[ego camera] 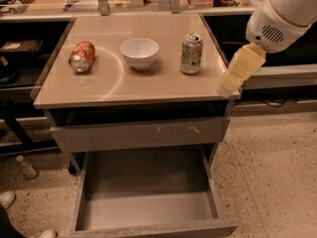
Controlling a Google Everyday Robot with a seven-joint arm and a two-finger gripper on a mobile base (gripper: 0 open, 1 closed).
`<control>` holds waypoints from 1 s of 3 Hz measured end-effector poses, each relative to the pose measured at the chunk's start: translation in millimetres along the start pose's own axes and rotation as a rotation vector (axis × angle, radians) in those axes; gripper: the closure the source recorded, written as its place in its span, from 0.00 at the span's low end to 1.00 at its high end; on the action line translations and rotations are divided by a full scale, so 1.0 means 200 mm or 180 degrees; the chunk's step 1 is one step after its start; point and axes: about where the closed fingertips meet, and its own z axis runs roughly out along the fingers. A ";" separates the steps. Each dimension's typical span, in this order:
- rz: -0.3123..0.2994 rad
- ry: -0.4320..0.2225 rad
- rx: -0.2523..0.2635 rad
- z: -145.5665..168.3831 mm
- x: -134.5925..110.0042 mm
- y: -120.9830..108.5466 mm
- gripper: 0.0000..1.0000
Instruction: Place 7up can into middle drawer
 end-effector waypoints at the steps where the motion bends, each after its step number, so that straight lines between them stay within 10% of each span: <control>1: -0.0001 -0.0002 0.0000 0.00 0.00 0.00 0.00; 3: 0.0781 -0.0680 0.0128 0.22 -0.13 -0.23 0.00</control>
Offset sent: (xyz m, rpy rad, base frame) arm 0.0869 0.0108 -0.0293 0.3431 -0.1596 -0.2507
